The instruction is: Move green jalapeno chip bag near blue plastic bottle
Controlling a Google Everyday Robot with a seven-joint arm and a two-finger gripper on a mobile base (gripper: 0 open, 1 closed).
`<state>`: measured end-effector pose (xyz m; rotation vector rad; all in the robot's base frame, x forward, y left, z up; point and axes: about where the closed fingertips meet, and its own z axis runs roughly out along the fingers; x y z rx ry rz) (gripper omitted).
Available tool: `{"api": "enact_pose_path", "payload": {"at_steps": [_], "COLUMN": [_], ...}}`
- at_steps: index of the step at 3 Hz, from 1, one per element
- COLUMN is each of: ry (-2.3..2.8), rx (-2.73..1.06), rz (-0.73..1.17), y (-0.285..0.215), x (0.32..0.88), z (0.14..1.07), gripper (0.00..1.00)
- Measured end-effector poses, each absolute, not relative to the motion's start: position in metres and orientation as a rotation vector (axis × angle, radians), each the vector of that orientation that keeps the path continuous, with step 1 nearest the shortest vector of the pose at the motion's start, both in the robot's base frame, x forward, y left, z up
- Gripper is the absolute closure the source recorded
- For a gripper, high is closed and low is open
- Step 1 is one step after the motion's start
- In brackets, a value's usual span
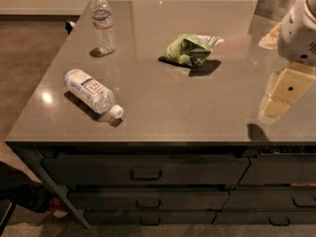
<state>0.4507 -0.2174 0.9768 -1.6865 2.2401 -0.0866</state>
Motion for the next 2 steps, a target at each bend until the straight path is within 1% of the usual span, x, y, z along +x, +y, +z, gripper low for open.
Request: {"api": "enact_pose_path", "payload": {"at_steps": [1, 2], "ry": [2.262, 2.286], "rx": [-1.593, -1.434], "rz": [-0.062, -0.001], "y": [-0.222, -0.221], "x": [0.48, 0.527], "z": [0.976, 0.979], "gripper": [0.0, 0.0]}}
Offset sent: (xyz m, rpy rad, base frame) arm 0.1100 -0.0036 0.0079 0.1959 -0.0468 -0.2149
